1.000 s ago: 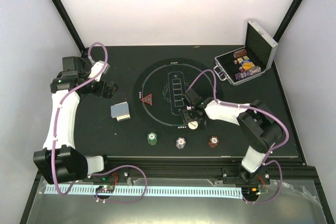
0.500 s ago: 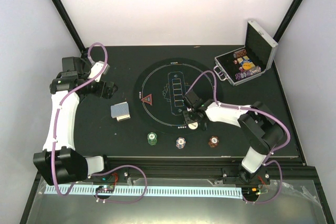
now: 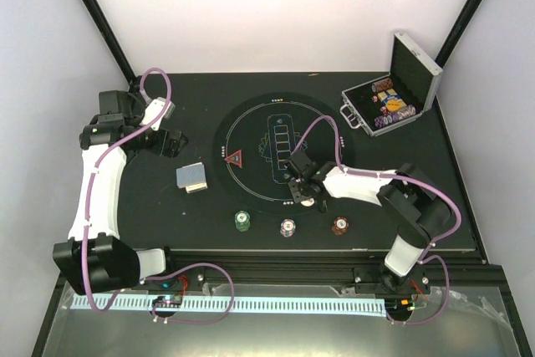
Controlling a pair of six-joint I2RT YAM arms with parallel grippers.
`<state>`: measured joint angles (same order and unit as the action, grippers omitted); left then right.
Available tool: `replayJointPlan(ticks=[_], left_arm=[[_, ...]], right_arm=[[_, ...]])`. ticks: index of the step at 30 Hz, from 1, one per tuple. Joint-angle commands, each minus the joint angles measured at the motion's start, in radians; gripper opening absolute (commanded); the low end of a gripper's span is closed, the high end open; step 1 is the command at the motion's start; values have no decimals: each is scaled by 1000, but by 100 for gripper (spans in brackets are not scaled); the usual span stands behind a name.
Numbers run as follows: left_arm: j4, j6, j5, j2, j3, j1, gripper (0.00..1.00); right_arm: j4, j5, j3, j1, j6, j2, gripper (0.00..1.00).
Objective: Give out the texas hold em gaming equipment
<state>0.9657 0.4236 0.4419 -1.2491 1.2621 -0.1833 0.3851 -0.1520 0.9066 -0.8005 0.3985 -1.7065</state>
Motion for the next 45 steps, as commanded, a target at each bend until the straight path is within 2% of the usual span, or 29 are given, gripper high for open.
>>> replayJointPlan(ticks=[1,7,11,15,25,31,33,36,40,45], left_arm=[[27,2,16,-2,38,-7,99],[31,10,3,4,41,-6,99],[32,9,9,-1,42,-7,99],[33,0,16,-11,49,-6,99],[47,12,29,-60,69,-7,99],[52,16,36,-64,61,-5,99],[57,17,44,-67,58,-6,99],[69,18,50,-70,62,-6,99],[77,23,48,-59,59,-5,99],[85,27,45,-38,55,-6,99]], right_arm=[[60,-4,7,-9,17,-51,47],[84,-35,130,4,-3,-149,39],[125,-40,297,58,-25,-260,33],[177,-55,535,115,-76,-405,29],[397,-86,1162,213,-102,-761,29],[442,-61,1352,216,-155,-834,34],[459,-49,1366,216,-172,-805,39],[457,-38,1274,210,-187,-699,49],[382,-34,996,184,-176,-459,68],[290,-61,596,94,-120,-174,77]])
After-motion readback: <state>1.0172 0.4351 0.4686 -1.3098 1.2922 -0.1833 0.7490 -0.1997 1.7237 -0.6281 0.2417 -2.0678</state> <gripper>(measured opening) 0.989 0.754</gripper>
